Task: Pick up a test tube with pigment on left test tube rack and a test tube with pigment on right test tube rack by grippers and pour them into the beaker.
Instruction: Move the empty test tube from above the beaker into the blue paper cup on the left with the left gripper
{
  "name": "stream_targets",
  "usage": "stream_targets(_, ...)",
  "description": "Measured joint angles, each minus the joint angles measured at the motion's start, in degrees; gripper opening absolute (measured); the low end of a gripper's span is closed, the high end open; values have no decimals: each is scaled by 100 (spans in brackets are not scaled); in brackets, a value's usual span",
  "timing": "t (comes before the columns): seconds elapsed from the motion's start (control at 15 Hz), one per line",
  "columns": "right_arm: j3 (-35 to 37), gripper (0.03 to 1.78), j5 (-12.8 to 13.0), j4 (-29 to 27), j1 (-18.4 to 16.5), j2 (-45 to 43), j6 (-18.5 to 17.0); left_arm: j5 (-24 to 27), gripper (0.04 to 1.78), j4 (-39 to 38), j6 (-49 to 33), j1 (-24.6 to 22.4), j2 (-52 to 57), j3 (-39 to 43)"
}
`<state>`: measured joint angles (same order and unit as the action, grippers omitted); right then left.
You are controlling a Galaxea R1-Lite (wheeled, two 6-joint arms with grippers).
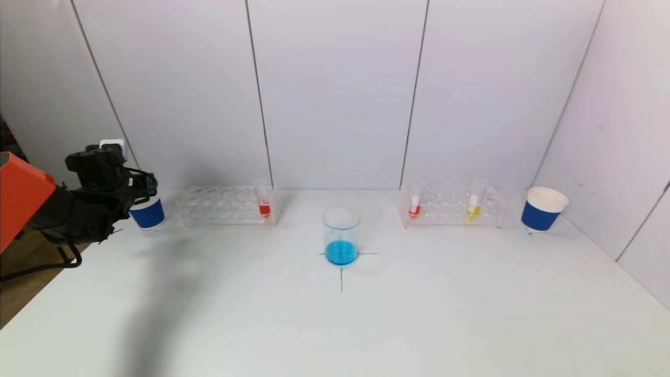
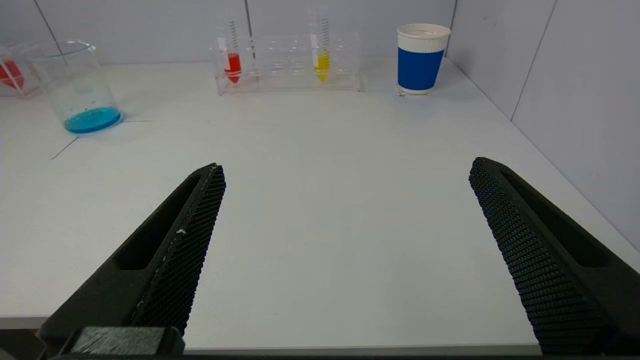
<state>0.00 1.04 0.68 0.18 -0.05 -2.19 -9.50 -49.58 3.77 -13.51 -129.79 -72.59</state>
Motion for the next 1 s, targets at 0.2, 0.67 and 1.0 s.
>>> stream_targets(0.2,0,177,1,-2,-2,0,0,-1,52,-2,2,0,9,7)
stream_targets(0.67,0,177,1,-2,2,0,0,-1,142,-4,0,0,38,51)
stream_targets(1.0,0,177,1,-2,0,0,-1,208,177,55,6,1,177,96)
